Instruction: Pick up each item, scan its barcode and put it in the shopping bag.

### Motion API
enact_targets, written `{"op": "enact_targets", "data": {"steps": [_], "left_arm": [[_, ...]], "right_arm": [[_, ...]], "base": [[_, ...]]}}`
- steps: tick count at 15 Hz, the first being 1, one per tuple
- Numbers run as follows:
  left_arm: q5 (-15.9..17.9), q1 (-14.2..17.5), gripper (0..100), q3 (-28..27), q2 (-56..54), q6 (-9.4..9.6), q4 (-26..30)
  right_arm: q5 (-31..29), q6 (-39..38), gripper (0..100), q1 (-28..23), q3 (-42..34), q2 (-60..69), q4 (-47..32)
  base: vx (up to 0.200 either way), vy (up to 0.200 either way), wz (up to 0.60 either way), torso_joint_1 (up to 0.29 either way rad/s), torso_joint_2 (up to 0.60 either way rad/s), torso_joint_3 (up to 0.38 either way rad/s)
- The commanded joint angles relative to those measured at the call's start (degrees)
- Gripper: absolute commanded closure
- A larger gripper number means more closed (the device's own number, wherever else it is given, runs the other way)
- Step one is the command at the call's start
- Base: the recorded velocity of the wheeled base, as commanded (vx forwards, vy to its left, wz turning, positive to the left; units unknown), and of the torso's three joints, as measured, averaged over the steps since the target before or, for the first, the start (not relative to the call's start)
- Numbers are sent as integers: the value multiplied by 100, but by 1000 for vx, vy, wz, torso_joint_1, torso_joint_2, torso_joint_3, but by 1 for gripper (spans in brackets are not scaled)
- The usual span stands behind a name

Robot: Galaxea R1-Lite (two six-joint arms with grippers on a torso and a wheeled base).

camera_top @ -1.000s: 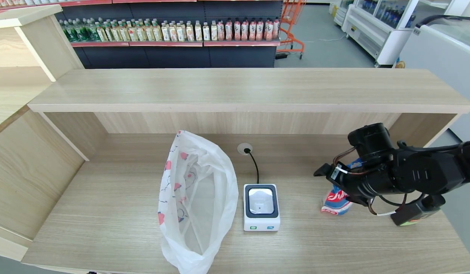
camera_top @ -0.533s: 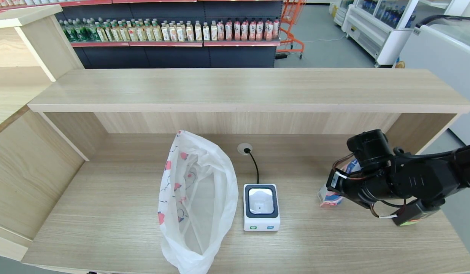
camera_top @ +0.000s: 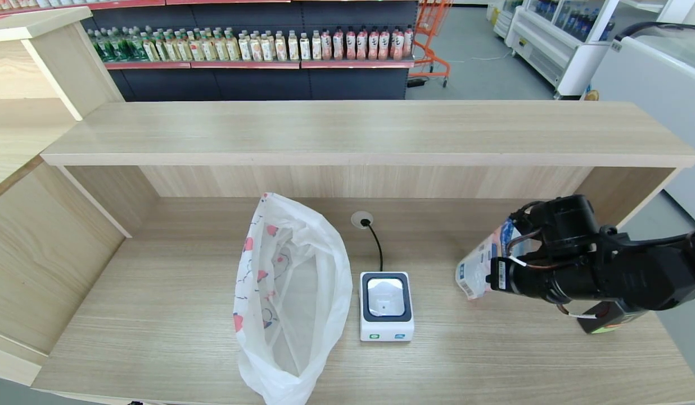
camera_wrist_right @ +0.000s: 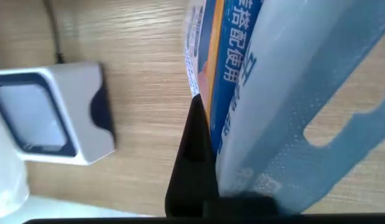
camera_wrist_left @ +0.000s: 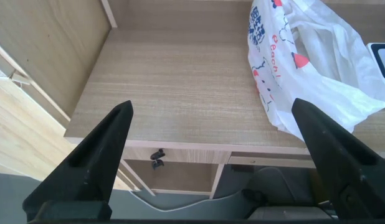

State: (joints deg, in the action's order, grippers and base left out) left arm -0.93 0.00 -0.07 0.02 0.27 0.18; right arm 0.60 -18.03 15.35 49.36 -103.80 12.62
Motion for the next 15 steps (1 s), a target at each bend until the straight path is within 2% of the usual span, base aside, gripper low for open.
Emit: {"op": "enact_targets", "data": {"steps": [1, 4, 10, 13, 15], "left_arm": [[-4, 0, 0, -1, -2, 0, -1], [-4, 0, 0, -1, -2, 0, -1], [-4, 0, 0, -1, -2, 0, -1], [-4, 0, 0, -1, -2, 0, -1], [-4, 0, 0, 7, -2, 0, -1]], "right_arm": [[722, 537, 100, -234, -5, 651, 4], [2305, 1434, 100, -717, 12, 1134, -277], [4889, 1522, 100, -726, 21, 1978, -1227], [5574, 1522, 100, -331, -40, 2417, -1640], [5618, 1522, 100, -129, -49, 2514, -1763]], "base": [[0, 0, 0, 0, 0, 0], [0, 0, 0, 0, 0, 0], [0, 0, 0, 0, 0, 0], [0, 0, 0, 0, 0, 0], [0, 0, 0, 0, 0, 0]]}}
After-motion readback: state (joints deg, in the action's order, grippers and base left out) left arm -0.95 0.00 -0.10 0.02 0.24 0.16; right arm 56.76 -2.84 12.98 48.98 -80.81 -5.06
